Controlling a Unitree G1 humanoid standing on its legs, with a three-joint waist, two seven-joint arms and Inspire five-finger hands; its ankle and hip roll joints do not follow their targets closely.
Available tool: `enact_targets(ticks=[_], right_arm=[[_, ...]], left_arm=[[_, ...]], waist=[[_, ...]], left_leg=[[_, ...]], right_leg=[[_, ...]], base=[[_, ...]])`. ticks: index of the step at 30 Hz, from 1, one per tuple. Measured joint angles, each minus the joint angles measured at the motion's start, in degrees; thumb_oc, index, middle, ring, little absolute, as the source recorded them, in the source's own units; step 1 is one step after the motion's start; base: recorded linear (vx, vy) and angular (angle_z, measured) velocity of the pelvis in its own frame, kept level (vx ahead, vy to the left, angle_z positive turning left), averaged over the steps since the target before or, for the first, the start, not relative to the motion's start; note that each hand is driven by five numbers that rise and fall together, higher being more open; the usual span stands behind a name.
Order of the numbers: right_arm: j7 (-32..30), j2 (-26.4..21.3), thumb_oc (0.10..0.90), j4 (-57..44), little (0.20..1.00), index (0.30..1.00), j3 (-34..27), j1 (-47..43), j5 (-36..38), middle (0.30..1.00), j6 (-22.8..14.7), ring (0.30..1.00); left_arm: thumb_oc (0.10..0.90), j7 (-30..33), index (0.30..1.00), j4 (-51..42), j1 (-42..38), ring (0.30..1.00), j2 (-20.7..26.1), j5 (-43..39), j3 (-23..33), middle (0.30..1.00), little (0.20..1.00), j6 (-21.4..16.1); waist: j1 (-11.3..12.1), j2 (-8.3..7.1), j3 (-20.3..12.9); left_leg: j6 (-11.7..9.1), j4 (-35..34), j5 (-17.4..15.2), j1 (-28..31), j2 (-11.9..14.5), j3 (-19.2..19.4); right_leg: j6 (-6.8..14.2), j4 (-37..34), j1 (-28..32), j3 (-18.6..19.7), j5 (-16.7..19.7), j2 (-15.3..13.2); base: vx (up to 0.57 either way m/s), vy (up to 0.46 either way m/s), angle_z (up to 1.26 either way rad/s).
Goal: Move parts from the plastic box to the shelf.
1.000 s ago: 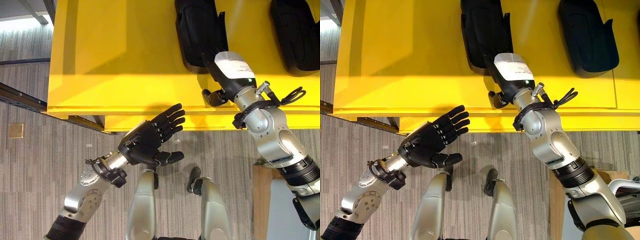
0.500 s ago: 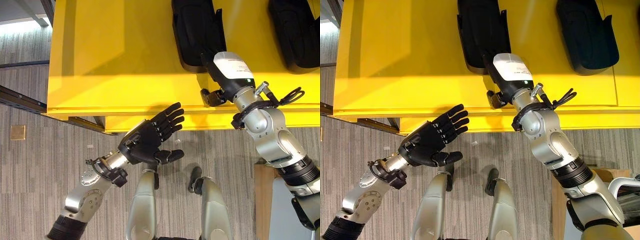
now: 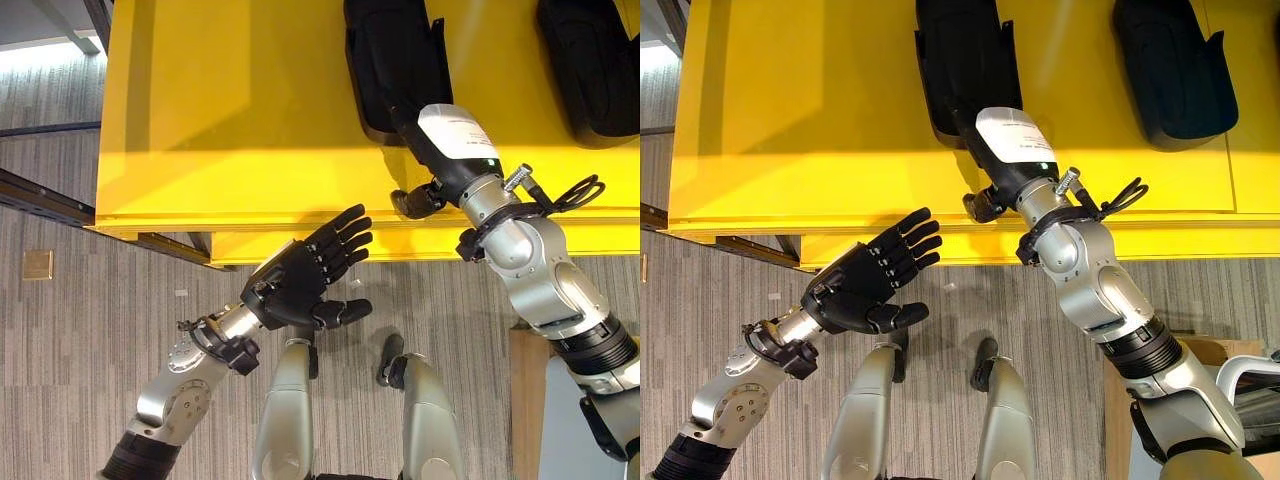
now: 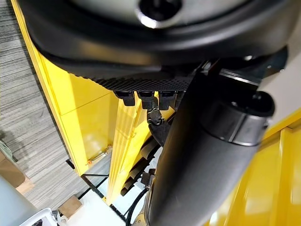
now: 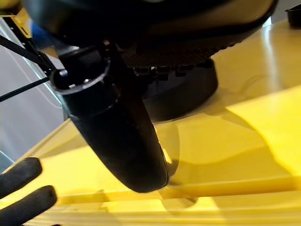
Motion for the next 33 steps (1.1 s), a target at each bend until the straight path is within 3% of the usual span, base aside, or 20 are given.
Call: enact_targets(ticks=[20,26,33], right_arm=[[-2.38,2.05,0.900,-0.22,1.000,1.000,0.06,0.42,4.04,1.000,-0.49,1.000],[-0.80,2.08,0.900,-0.57,1.000,1.000,0.05,1.87,8.95,1.000,1.49,1.000],[-3.25,4.58,0.900,-0.68,1.000,1.000,-0.14,1.98,15.84,1.000,0.31,1.000]], left_arm=[[0.900,0.81,1.000,0.00,0.03,1.000,-0.09,0.01,-0.04,1.000,1.000,0.01],[0.900,0.81,1.000,0.00,0.14,1.000,-0.14,0.01,-0.05,1.000,1.000,0.03],[0.900,1.10,1.000,0.00,0.21,1.000,-1.85,0.04,-0.18,1.000,1.000,0.05]], waist=[[-0.07,0.04,0.00],[0.06,0.04,0.00],[-0.13,0.05,-0.01]], left_leg=[[0.01,0.04,0.00,0.21,-0.08,0.12],[0.01,-0.08,0.00,0.25,-0.08,0.04],[0.00,-0.31,0.02,0.54,-0.06,0.07]], right_leg=[[-0.30,0.15,-0.01,0.18,-0.20,-0.10],[-0.32,0.22,-0.01,0.15,-0.22,-0.09],[-0.53,0.30,0.08,0.21,-0.35,-0.03]], base=[[0.00,0.000,0.00],[0.00,0.000,0.00],[0.00,0.000,0.00]])
